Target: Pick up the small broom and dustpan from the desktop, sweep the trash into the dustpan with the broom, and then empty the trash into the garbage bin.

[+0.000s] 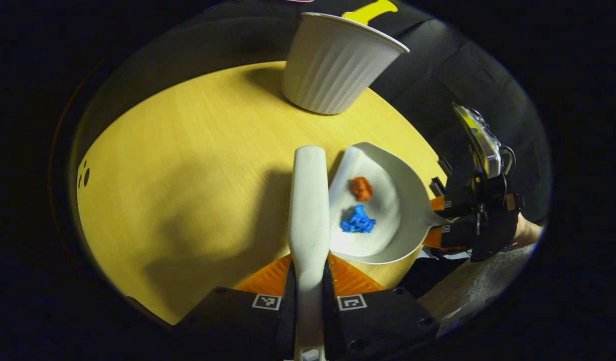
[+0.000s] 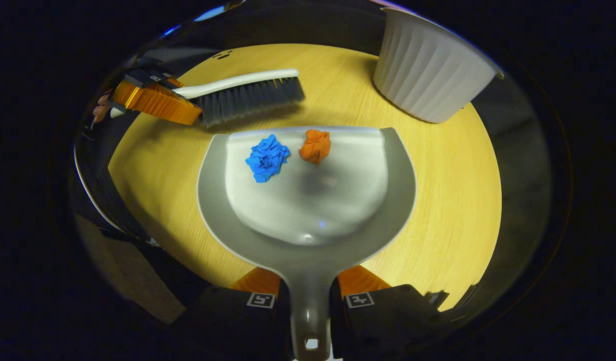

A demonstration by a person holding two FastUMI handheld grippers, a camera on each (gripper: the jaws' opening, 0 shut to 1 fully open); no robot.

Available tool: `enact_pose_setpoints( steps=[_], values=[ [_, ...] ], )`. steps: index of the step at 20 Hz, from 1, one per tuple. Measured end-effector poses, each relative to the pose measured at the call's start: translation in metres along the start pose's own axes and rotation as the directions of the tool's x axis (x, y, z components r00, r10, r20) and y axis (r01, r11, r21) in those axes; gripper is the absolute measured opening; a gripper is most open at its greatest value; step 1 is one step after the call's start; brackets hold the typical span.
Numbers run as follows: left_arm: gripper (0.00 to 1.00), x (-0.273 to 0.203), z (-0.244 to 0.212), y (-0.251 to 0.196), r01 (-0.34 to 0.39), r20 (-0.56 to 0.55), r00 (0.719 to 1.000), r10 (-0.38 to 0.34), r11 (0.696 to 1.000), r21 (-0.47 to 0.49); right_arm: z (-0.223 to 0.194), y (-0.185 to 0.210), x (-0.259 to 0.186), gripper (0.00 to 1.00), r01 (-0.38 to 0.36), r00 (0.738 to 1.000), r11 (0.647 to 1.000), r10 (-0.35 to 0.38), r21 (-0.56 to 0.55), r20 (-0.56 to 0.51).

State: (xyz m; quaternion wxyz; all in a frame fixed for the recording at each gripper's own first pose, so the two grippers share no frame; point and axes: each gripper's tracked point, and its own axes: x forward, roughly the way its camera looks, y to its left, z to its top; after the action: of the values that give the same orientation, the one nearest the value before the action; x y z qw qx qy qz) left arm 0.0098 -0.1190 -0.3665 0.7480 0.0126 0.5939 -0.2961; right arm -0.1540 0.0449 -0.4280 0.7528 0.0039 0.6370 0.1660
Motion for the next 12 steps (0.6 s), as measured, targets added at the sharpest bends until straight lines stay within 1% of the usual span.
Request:
enact_pose_setpoints(
  steps=[2,4,5,6,8,9,10,12],
  values=[
    [0.26,-0.006,0.0,0.017,-0.055,0.027,0.998,0.056,0.998,-0.037,0.004,0.001,-0.016,0.36,0.011,1.0,0.999,-0.01,0.047,-0.013],
    [0.25,-0.007,-0.004,0.025,-0.103,0.04,0.994,0.106,0.992,-0.072,0.01,-0.004,-0.032,0.36,0.019,1.0,0.995,-0.018,0.095,-0.017],
    [0.28,-0.009,-0.006,0.031,-0.119,0.044,0.991,0.123,0.989,-0.089,0.011,-0.011,-0.043,0.36,0.023,1.0,0.993,-0.022,0.116,-0.017],
    [0.25,-0.009,-0.006,0.033,-0.127,0.048,0.99,0.133,0.986,-0.109,0.016,-0.017,-0.056,0.36,0.029,1.0,0.991,-0.027,0.131,-0.014],
    [0.27,-0.013,-0.009,0.038,-0.14,0.054,0.987,0.149,0.979,-0.145,0.027,-0.039,-0.098,0.36,0.047,0.999,0.987,-0.047,0.15,-0.004],
    [0.27,-0.013,-0.012,0.042,-0.147,0.058,0.986,0.158,0.976,-0.159,0.034,-0.052,-0.12,0.33,0.055,0.998,0.986,-0.057,0.159,0.008],
    [0.27,-0.013,-0.014,0.044,-0.154,0.06,0.984,0.166,0.974,-0.167,0.045,-0.063,-0.14,0.36,0.061,0.997,0.984,-0.067,0.169,0.026],
    [0.27,-0.014,-0.018,0.046,-0.161,0.066,0.982,0.175,0.97,-0.181,0.068,-0.082,-0.176,0.36,0.074,0.994,0.982,-0.086,0.176,0.06]
  ],
)
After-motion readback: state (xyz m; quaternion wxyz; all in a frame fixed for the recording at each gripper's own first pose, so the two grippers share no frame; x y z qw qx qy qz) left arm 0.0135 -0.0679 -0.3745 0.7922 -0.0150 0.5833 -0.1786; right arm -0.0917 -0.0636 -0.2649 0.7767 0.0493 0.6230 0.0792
